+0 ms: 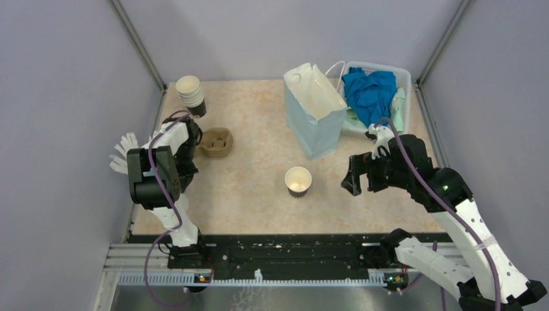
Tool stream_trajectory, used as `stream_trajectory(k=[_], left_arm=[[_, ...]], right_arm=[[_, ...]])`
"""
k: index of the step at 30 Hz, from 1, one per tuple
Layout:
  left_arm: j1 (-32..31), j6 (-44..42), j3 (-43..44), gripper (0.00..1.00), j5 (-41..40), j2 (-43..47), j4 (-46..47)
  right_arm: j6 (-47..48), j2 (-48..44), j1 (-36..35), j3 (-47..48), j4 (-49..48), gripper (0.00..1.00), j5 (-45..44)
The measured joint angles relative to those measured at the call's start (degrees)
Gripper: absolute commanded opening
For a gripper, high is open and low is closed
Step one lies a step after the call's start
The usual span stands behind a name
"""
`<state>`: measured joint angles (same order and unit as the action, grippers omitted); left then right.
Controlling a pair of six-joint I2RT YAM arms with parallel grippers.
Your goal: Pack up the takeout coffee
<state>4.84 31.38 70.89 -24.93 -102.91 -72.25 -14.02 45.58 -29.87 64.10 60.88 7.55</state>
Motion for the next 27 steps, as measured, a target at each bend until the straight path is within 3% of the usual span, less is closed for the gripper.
stream_trajectory(k=[13, 18, 23, 27], left_arm=[[-0.2, 1.7, 5.8, 0.0, 0.1, 4.8, -6.0], [-1.3, 2.7, 5.8, 0.0, 4.4, 7.3, -7.1], [-7.2, 3.1, 8.1, 0.0, 12.0, 9.6, -8.3], [-16.2, 2.9, 18.0, 0.0, 22.4, 9.8, -7.7]], right_arm=[[0.0, -0.2, 0.0, 0.0, 0.0, 0.99, 0.0], [0.0, -0.2, 0.0, 0.0, 0.6, 0.99, -0.2], [-0.1, 0.3, 0.0, 0.9, 2.6, 0.99, -0.5], [-1.2, 2.2, 0.0, 3.8, 3.8, 0.99, -0.2]])
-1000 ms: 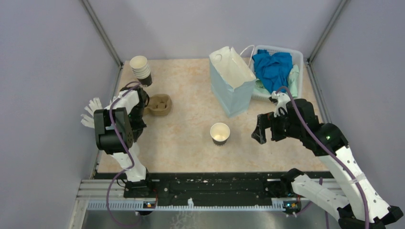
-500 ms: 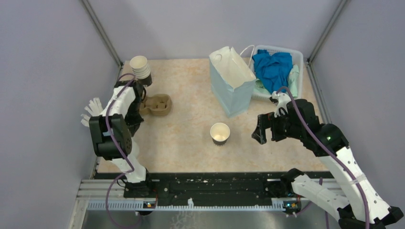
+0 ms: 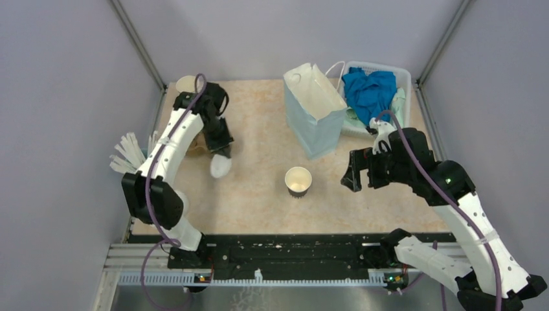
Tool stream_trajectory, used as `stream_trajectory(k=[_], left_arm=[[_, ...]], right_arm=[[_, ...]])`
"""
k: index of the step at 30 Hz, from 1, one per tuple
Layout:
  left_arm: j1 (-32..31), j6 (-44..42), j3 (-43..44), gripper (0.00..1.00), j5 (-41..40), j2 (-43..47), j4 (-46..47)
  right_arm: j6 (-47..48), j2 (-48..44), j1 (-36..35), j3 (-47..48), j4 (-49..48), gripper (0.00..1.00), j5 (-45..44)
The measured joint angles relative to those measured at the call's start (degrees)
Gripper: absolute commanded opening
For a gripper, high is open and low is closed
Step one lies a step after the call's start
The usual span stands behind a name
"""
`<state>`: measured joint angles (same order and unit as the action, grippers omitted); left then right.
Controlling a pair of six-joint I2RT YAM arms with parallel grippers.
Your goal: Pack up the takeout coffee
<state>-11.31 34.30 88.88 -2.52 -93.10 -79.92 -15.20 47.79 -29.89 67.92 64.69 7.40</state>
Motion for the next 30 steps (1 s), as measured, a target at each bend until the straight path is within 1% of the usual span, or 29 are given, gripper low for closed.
stream_trajectory(k=[2, 4, 7, 9, 11, 13, 15, 18, 19, 22, 25, 30], left_arm=[[-3.9, -0.5, 4.8, 0.0, 7.2, 1.0, 3.6], [-6.6, -0.7, 6.6, 0.0, 15.8, 3.5, 8.9], [-7.9, 0.5, 5.9, 0.0, 29.3, 9.1, 18.5], [-7.9, 2.4, 3.7, 0.0, 37.1, 13.4, 27.1], [-7.9, 5.3, 0.5, 0.0, 43.7, 17.6, 37.1], [-7.9, 10.0, -3.8, 0.0, 49.8, 21.3, 49.9], [-7.9, 15.1, -6.6, 0.0, 54.7, 22.9, 60.5], [-8.0, 22.3, -7.9, 0.0, 60.3, 22.1, 74.5], [-8.0, 23.2, -8.0, 0.0, 60.8, 21.9, 75.8], [-8.0, 26.7, -8.3, 0.0, 62.9, 21.0, 81.3], [-8.0, 28.9, -8.4, 0.0, 64.5, 20.1, 84.0], [-8.0, 30.1, -9.2, 0.0, 64.7, 19.6, 84.9]], right_arm=[[-1.2, 1.2, 0.0, 2.3, 0.1, 0.99, 1.0], [-2.6, 2.0, 0.0, 4.2, -0.2, 0.99, 3.2], [-5.7, 2.3, 0.0, 6.0, -2.4, 0.99, 7.9], [-8.9, 2.4, 0.0, 6.1, -6.3, 0.99, 12.2], [-13.0, 2.6, 0.0, 5.9, -12.1, 0.99, 16.9], [-17.8, 3.1, 0.0, 4.7, -20.2, 0.98, 20.9], [-23.8, 4.1, 0.0, 2.5, -30.1, 0.98, 24.3], [-31.8, 6.6, 0.0, -0.1, -43.5, 0.99, 27.4], [-34.6, 8.3, 0.0, -0.6, -48.7, 0.99, 28.1], [-40.0, 12.4, 0.0, -0.9, -57.7, 0.99, 29.0], [-42.8, 14.7, 0.0, -0.9, -62.8, 0.99, 28.6], [-44.1, 15.3, 0.0, -0.9, -65.9, 0.99, 27.2]])
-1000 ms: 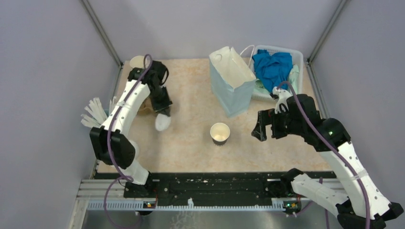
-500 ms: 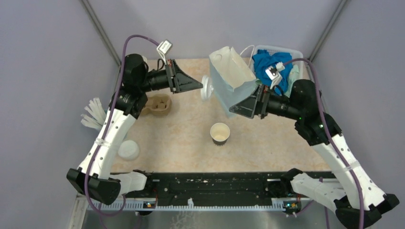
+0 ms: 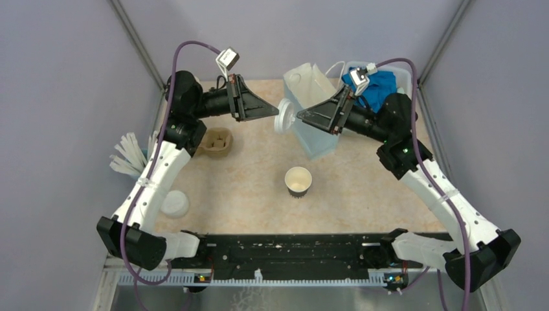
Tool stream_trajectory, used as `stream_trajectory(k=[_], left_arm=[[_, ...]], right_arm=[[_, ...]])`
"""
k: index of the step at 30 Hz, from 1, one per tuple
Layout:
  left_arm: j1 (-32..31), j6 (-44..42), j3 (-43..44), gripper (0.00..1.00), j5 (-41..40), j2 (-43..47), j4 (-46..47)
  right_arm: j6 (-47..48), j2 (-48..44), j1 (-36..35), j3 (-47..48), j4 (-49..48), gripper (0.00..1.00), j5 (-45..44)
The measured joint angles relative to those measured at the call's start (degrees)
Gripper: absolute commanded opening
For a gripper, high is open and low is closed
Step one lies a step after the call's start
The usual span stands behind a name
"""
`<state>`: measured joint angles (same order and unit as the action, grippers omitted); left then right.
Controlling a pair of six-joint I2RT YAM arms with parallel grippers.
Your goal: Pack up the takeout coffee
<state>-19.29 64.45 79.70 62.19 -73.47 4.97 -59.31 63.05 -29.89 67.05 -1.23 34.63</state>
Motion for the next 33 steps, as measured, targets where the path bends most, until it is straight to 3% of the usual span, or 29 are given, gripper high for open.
stream_trajectory(k=[13, 33], left_arm=[[0.0, -3.7, -0.3, 0.0, -1.9, -1.1, -8.5], [-0.6, -4.1, -1.1, 0.0, -3.6, -1.0, -9.5]], right_arm=[[-2.4, 2.5, -1.7, -2.9, -3.8, 0.99, -2.5], [-4.3, 5.0, -5.1, -4.6, -6.1, 0.99, -5.6]])
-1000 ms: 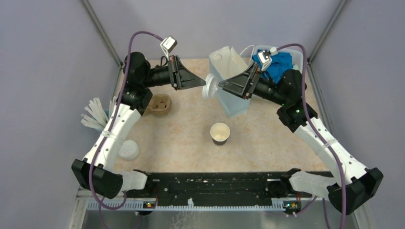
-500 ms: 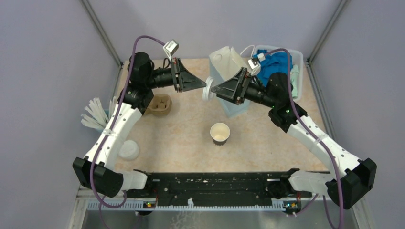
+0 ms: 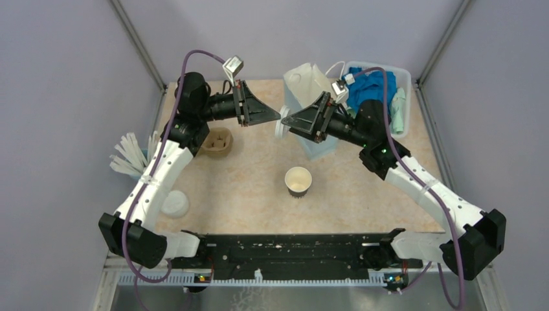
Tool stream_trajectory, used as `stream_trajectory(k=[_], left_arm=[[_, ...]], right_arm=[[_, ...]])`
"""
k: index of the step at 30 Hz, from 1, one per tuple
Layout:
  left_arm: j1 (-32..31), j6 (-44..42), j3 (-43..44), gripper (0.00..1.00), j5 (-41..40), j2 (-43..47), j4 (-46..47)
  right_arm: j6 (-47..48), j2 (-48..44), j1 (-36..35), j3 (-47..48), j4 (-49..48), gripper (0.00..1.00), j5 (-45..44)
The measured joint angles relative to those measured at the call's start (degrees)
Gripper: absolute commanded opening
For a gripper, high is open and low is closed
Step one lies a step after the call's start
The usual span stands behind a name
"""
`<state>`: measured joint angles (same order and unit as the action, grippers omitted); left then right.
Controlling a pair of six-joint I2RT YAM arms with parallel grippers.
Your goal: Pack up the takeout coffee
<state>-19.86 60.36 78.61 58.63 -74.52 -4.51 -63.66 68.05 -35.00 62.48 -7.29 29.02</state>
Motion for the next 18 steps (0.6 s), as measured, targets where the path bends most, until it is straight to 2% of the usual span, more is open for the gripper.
stream_trajectory(k=[18], left_arm=[[0.0, 0.0, 0.0, 0.0, 0.0, 0.0, 0.0]], right_arm=[[-0.7, -0.1, -0.6, -2.4, -0.5, 0.98, -2.4]])
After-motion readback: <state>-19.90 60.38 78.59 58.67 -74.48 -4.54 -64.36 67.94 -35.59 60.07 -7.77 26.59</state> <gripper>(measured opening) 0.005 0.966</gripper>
